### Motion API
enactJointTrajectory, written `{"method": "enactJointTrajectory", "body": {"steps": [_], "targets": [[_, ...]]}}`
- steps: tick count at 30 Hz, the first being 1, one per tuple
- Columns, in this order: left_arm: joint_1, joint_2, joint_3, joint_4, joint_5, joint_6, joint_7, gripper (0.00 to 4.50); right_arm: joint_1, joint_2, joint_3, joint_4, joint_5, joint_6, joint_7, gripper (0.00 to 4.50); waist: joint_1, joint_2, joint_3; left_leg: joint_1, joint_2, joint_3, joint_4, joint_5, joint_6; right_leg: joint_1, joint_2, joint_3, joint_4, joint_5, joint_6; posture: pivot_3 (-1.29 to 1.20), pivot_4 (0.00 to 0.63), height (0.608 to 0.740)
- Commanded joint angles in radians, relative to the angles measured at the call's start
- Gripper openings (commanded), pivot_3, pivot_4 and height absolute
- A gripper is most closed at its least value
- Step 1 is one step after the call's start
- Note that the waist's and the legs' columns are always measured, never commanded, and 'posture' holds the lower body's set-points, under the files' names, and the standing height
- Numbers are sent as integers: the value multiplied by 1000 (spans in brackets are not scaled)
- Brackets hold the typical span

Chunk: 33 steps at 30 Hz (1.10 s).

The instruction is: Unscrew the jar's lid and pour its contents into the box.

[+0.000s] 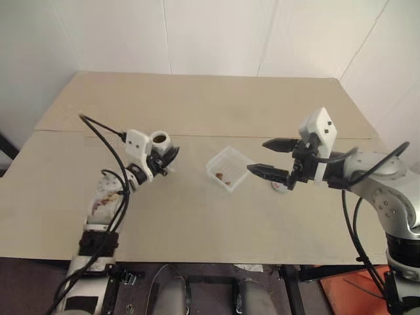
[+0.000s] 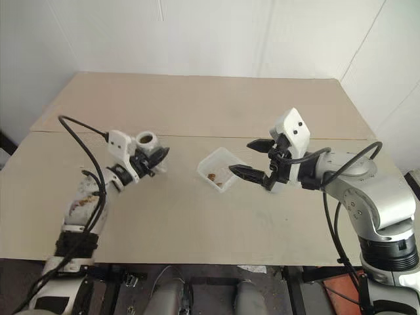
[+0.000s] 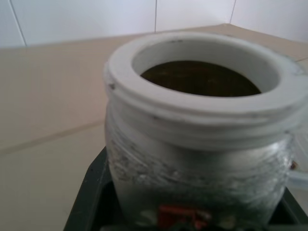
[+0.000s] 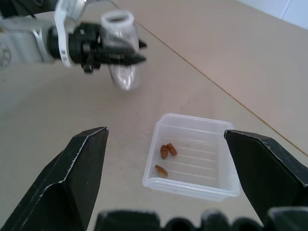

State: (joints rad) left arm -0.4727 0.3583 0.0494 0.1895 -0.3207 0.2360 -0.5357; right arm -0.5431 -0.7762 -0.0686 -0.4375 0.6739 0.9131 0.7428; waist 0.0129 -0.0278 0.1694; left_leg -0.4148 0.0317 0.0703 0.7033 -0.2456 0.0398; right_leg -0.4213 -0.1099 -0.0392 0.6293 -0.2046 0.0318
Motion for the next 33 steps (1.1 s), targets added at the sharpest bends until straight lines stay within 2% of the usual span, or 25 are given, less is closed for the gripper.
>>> {"method": "enactJointTrajectory", "body": {"steps": [1,4,9,12,16,21,25,27,29,33], "targets": [[-28,-15,-22,62,64,-81,11,1932,-34,2,-9,-10,-6,-34,4,4477,-1,0,0,0,0,0,0,0,0,0,0,0,0,0,0,0,150,740],[-26,-19,-47,105,109,-137,2,1932,-39,5,-5,-14,-9,-33,4,4477,-1,0,0,0,0,0,0,0,0,0,0,0,0,0,0,0,150,740],[0,-9,-42,121,139,-153,1,3530,-47,12,5,-19,-15,-29,-4,4500,-1,0,0,0,0,0,0,0,0,-1,0,0,0,0,0,0,150,740],[67,24,-19,28,122,-126,-21,4472,-46,12,2,-18,-19,-30,-4,4500,-4,0,0,-1,1,0,-1,0,0,-1,0,1,-1,0,0,0,150,740],[216,114,23,-222,64,-27,-76,4472,-15,-6,-17,-9,-24,-38,19,4500,-9,0,0,-1,2,0,-4,0,0,-3,0,1,-2,0,0,0,150,740],[473,338,240,-556,-163,74,-296,4472,66,-50,-54,31,-50,-103,76,4500,-16,0,0,-1,3,0,-6,0,0,-3,-1,2,-2,0,-1,0,150,740],[556,490,484,-545,-356,77,-545,4472,187,-72,-125,88,-75,-264,178,4500,1,1,-1,1,2,0,-6,0,-1,-2,-2,0,-2,-2,-2,0,150,740],[577,559,560,-520,-444,121,-665,4472,221,-86,-147,111,-80,-299,209,4500,0,1,-1,1,3,0,-6,0,-1,-2,-1,0,-3,-3,-2,0,150,740],[587,590,587,-487,-482,142,-729,4472,238,-90,-157,130,-85,-317,219,4500,-3,2,-1,1,3,1,-6,0,-1,-2,-1,0,-3,-3,-2,0,150,740],[555,577,541,-482,-482,152,-710,4472,240,-103,-175,79,-50,-252,186,4500,-3,4,-2,4,3,3,-8,0,-1,-2,1,2,-3,-4,-3,0,150,740]]}}
